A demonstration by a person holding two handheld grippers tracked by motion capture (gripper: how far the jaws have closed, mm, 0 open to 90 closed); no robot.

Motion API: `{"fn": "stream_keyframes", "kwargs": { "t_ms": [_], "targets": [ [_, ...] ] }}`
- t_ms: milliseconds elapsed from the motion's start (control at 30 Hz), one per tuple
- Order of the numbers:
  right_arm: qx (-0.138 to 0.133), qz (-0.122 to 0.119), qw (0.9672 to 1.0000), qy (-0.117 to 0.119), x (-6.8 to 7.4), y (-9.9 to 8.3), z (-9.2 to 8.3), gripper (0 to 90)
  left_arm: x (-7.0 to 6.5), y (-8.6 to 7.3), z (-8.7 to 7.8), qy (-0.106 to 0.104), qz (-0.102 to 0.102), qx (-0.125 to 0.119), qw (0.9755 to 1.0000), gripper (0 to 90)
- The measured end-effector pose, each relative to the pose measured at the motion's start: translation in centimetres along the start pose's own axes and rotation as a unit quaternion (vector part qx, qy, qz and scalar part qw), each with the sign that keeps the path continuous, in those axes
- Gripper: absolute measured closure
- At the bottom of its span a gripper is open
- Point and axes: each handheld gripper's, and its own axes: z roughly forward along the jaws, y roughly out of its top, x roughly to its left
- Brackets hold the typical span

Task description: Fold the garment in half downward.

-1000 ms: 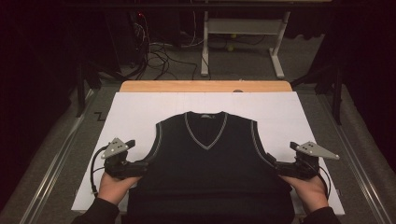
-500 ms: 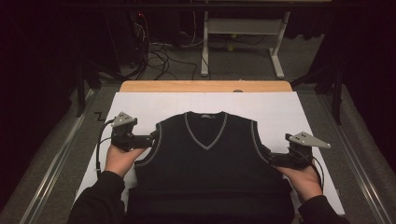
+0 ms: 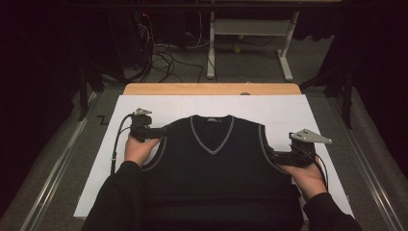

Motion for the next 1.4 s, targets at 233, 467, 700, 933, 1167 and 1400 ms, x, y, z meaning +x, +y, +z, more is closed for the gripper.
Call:
{"fn": "stream_keyframes", "kwargs": {
  "t_ms": [233,467,700,933,1167,1400],
  "targets": [
    [0.015,0.003,0.9999,-0.003,-0.5,-0.2,0.4,0.3,-0.2,-0.8,2.6,0.02,-0.006,0.046,0.9988,16.4],
    [0.024,-0.003,0.9997,-0.002,-0.3,-0.2,0.6,0.7,-1.1,-0.6,3.1,0.06,0.026,0.054,0.9964,23.3],
    [0.039,-0.001,0.9992,-0.006,-0.4,-0.2,2.1,3.4,-2.1,-0.6,3.0,0.058,0.023,0.057,0.9964,45.7],
    [0.094,0.017,0.9949,-0.033,-1.5,1.1,6.4,14.1,-2.5,-0.6,2.7,0.042,0.016,0.064,0.997,64.7],
    [0.132,0.042,0.9896,-0.039,-2.5,1.8,10.1,19.6,-2.7,-0.8,2.6,0.037,0.01,0.064,0.9972,68.1],
    [0.154,0.034,0.9867,-0.041,-2.1,2.2,12.5,37.2,-2.7,-0.9,2.6,0.035,0.007,0.06,0.9976,68.7]
  ]
}}
